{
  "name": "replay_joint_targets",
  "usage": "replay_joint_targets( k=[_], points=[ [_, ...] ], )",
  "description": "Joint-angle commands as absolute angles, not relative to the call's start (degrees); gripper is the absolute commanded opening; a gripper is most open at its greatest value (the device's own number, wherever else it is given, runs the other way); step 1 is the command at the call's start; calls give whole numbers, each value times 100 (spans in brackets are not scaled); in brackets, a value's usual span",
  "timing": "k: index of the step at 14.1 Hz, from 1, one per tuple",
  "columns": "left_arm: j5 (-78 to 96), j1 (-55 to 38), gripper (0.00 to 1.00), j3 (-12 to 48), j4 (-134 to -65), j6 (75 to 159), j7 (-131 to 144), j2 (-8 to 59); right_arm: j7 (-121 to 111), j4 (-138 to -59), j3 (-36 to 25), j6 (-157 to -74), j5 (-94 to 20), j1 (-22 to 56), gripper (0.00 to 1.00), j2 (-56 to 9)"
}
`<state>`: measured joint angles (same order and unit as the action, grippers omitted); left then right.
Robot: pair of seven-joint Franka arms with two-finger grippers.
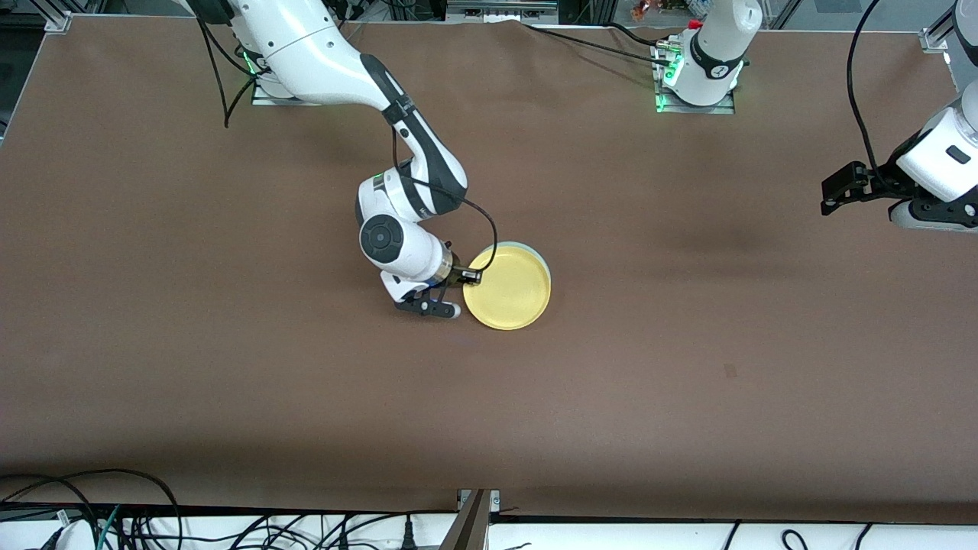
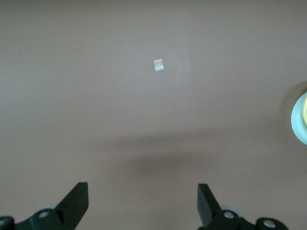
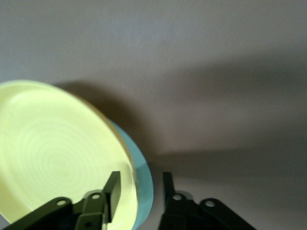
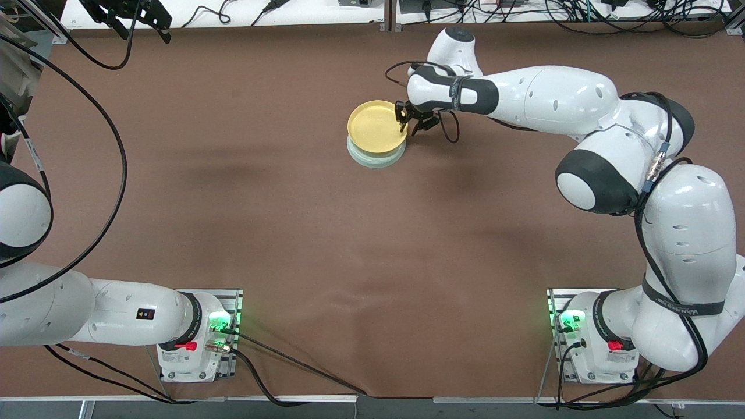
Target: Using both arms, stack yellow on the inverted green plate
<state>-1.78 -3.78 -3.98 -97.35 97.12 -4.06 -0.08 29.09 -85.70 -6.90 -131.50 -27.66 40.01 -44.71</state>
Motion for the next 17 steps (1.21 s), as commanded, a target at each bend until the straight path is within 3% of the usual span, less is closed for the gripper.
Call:
replay_joint_targets(
  k=[1,7,12,15,17],
  points=[
    [-176,-255,100,-387,-9598,9712,-457,-9,2394,-8421,-1289,-12264,-2760,3867,100,-3991],
    [-167,-246,100,-387,-9229,9721,-475,61,469,-8350,-3249,-10470,-2742,3858,100,-3542],
    [-158,-176,100,-369,-8948,9756,-457,263,-931,-7798,-4569,-9029,-2602,3858,100,-3472],
    [-158,-176,100,-360,-8903,9721,-475,325,-1037,-7629,-4405,-8648,-1911,3552,100,-3079],
    [-167,-185,100,-334,-8886,9712,-475,316,-1028,-7751,-3451,-8631,-963,2948,100,-2429]
  ],
)
